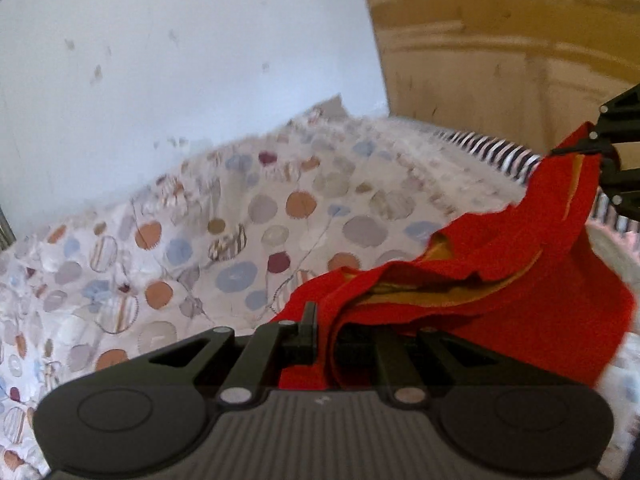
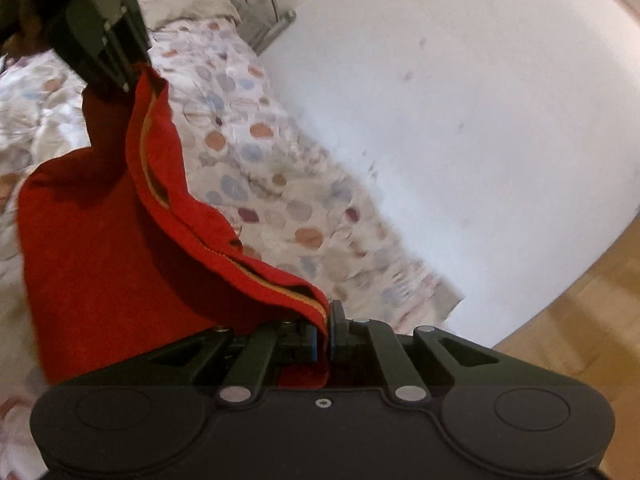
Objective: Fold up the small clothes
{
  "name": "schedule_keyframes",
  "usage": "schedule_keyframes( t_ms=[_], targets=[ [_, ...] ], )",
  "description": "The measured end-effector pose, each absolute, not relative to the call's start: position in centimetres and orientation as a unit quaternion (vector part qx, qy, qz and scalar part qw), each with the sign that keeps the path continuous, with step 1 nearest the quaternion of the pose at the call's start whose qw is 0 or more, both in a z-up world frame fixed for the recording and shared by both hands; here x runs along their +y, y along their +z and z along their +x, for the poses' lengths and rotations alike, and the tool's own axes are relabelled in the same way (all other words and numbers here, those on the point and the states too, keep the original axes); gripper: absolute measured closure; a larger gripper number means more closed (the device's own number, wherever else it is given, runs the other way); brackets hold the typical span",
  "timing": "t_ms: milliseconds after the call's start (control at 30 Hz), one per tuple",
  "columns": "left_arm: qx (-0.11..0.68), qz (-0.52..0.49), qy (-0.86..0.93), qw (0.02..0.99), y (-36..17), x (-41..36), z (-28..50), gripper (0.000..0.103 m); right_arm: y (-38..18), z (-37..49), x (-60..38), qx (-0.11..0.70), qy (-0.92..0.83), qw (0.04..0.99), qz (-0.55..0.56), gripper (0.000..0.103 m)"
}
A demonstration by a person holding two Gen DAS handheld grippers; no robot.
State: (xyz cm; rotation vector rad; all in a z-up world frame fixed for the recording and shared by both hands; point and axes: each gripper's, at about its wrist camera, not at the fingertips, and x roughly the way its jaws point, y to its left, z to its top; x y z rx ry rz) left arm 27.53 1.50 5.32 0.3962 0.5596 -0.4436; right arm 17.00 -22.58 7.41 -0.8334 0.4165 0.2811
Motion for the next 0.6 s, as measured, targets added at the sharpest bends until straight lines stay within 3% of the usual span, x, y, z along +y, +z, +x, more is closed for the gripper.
schedule_keyframes(
  t_ms=[233,433,567,600],
  targets=[
    [0.315,0.189,-0.23,0.901,-0.2,0.0,34.7,0.093,1.8,25.4,-24.8,0.282,0.137,0.881,-0.356,0.095],
    [0.353,0.163,-0.245,0.888,-3.8,0.1,37.4,0.091,-1.6,28.1,-26.7,0.327,0.162,0.892,-0.268,0.083],
    [0.367,0.133,-0.255,0.885,-4.4,0.8,38.0,0.082,-2.0,29.2,-27.5,0.337,0.171,0.899,-0.22,0.057],
    [0.368,0.125,-0.254,0.886,-4.3,1.2,38.1,0.064,-1.9,29.2,-27.8,0.339,0.173,0.901,-0.206,0.044]
  ],
)
